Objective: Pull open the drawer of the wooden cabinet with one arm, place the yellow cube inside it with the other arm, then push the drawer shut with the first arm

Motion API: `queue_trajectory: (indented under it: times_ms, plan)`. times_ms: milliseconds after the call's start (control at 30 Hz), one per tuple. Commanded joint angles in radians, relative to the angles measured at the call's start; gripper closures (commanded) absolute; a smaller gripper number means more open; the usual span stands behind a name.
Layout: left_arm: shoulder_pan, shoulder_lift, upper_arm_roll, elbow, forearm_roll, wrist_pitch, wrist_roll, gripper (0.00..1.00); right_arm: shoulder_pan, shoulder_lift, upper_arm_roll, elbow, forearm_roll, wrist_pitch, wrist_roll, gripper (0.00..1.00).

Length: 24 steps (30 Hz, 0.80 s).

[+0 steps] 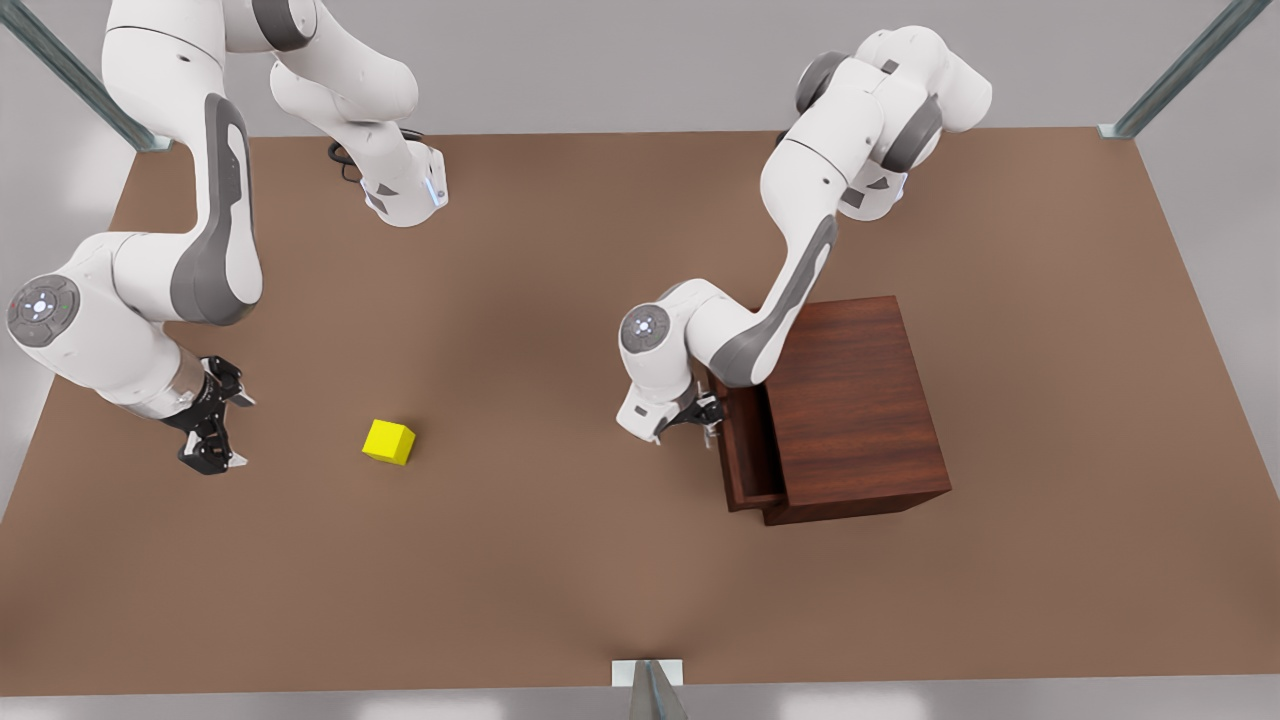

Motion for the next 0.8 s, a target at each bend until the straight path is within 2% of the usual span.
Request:
queue_trajectory:
  times_ms: [0,233,267,300,333,367,433,533,567,600,633,667,700,733,767]
  plan:
    - [-0.007,-0.002,-0.001,0.002,-0.001,-0.003,0.006,0.00,0.000,0.000,0.000,0.006,-0.006,-0.001,0.016,0.00]
    - [-0.020,-0.003,0.002,0.007,0.001,-0.018,0.004,0.00,0.000,0.000,0.000,0.006,-0.006,-0.001,0.016,0.00]
    - [-0.022,-0.026,0.002,0.017,-0.001,-0.107,0.016,0.00,0.000,0.000,0.000,0.006,-0.006,-0.001,0.016,0.00]
    - [-0.043,-0.061,0.004,0.066,-0.002,-0.237,0.018,0.00,0.000,0.000,0.000,0.006,-0.006,-0.001,0.016,0.00]
    - [-0.043,-0.217,0.004,0.106,-0.050,-0.427,0.021,0.00,0.000,0.000,0.000,0.006,-0.006,-0.002,0.016,0.00]
    - [-0.054,-0.292,0.001,0.106,-0.045,-0.509,0.026,0.00,0.000,0.000,0.000,0.006,-0.006,-0.002,0.016,0.00]
    - [-0.042,-0.324,0.007,0.105,-0.033,-0.551,0.056,0.00,0.000,0.000,0.000,0.006,-0.006,-0.002,0.016,0.00]
    - [0.147,-0.408,0.012,0.071,-0.156,-0.586,0.326,0.00,0.098,0.044,0.000,0.006,-0.011,0.001,0.111,0.00]
    - [0.243,-0.463,0.012,0.002,-0.223,-0.597,0.478,0.00,0.130,0.061,0.000,-0.008,-0.008,0.051,0.174,0.00]
    - [0.387,-0.574,0.012,-0.171,-0.350,-0.516,0.602,0.00,0.146,0.063,0.000,-0.029,-0.002,0.084,0.217,0.00]
    - [0.478,-0.736,0.015,-0.448,-0.406,-0.315,0.739,0.00,0.150,0.063,0.000,-0.063,0.000,0.126,0.222,0.00]
    - [0.497,-0.845,0.019,-0.650,-0.409,-0.143,0.730,0.00,0.146,0.063,-0.002,-0.093,0.001,0.168,0.236,0.00]
    - [0.492,-0.789,0.018,-0.543,-0.395,-0.188,0.679,0.00,0.147,0.058,0.000,-0.142,0.000,0.226,0.256,0.00]
    - [0.524,-0.697,0.031,-0.322,-0.383,-0.372,0.687,0.00,0.166,0.057,0.001,-0.193,0.000,0.288,0.282,0.00]
    - [0.553,-0.672,0.031,-0.263,-0.371,-0.431,0.840,0.00,0.167,0.043,0.000,-0.225,0.001,0.315,0.305,0.00]
